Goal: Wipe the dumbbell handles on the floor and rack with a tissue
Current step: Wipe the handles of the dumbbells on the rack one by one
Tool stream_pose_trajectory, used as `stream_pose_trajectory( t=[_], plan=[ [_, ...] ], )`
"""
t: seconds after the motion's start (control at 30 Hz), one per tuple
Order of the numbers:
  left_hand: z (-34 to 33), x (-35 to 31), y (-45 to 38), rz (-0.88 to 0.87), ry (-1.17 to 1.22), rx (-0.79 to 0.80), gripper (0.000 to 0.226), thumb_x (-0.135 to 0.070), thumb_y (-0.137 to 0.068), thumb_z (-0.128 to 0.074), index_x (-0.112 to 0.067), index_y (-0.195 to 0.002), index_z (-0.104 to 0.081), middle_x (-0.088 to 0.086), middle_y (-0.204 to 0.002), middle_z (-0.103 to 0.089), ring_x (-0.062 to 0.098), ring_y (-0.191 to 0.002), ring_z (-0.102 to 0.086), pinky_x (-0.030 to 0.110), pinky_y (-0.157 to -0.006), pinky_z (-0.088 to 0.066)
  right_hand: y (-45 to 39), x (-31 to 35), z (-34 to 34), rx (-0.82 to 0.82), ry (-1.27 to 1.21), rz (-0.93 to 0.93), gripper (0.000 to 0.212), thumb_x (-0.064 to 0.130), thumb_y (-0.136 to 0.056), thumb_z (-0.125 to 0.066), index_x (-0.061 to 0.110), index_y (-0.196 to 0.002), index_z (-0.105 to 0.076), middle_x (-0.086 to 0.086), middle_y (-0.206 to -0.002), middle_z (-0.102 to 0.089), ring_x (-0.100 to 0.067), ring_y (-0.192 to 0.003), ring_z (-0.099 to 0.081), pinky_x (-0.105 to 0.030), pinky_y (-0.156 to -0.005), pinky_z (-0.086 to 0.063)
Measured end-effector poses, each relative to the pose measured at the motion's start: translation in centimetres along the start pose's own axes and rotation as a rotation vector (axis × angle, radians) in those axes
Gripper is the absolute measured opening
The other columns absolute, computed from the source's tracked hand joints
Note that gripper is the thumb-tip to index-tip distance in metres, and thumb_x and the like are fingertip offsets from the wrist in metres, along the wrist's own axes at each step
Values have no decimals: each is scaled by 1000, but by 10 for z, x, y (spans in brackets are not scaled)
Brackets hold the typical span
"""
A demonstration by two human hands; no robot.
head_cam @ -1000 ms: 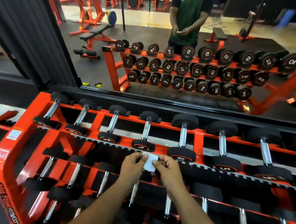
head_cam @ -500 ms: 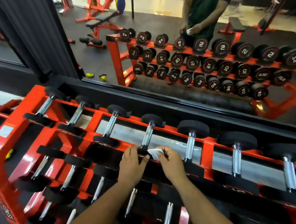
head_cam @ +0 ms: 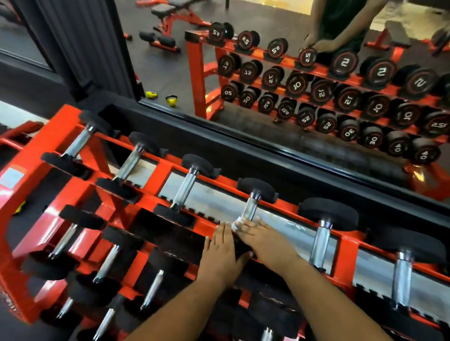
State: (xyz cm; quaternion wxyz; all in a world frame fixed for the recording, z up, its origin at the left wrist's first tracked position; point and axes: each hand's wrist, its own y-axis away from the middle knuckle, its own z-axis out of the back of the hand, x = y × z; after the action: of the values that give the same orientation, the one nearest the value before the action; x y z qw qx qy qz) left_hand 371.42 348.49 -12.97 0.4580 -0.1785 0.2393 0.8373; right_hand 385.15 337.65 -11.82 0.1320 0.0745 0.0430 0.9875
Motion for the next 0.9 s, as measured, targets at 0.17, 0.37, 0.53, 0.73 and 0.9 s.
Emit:
stream_pose_trajectory(
  t=[0.17, 0.37, 0.53, 0.73, 0.9],
  plan=[
    [6, 0, -4, -41, -79, 32, 96, -66, -98, -39, -13, -161, 10, 5, -169, 10, 18, -155, 15, 42, -125, 9, -4, -19, 10, -26, 267, 3, 75, 11, -95, -48, 27, -160, -14, 6, -166, -6, -17, -153, -1, -53, -123, -1],
    [5, 2, -9, -57, -40, 81, 98, -64, -97, -43, -12, -160, 11, 6, -169, 12, 18, -154, 16, 41, -125, 8, 5, -7, 6, 24, 120, -71, 85, 6, -96, -48, 31, -159, 3, 10, -164, 11, -13, -151, 15, -47, -122, 10],
    [7, 1, -10, -65, -33, 96, 98, -63, -98, -43, -11, -159, 13, 7, -169, 14, 19, -154, 18, 43, -124, 10, -1, -14, 10, 8, 209, -104, 86, 5, -94, -47, 29, -161, 2, 7, -166, 9, -17, -153, 12, -53, -123, 4],
    [8, 6, -9, -94, -38, 65, 102, -67, -96, -44, -12, -159, 14, 6, -169, 15, 18, -154, 19, 41, -124, 10, -3, 10, 18, 65, 72, -275, 84, 6, -98, -43, 28, -159, 11, 8, -164, 19, -13, -150, 21, -44, -120, 14],
    [3, 8, -15, -134, -22, 76, 101, -70, -92, -36, -11, -160, 11, 7, -169, 13, 18, -154, 17, 36, -121, 11, 8, 9, 21, 136, 97, -175, 81, 7, -99, -39, 32, -160, 8, 15, -161, 21, -8, -149, 22, -47, -124, 9]
  ],
)
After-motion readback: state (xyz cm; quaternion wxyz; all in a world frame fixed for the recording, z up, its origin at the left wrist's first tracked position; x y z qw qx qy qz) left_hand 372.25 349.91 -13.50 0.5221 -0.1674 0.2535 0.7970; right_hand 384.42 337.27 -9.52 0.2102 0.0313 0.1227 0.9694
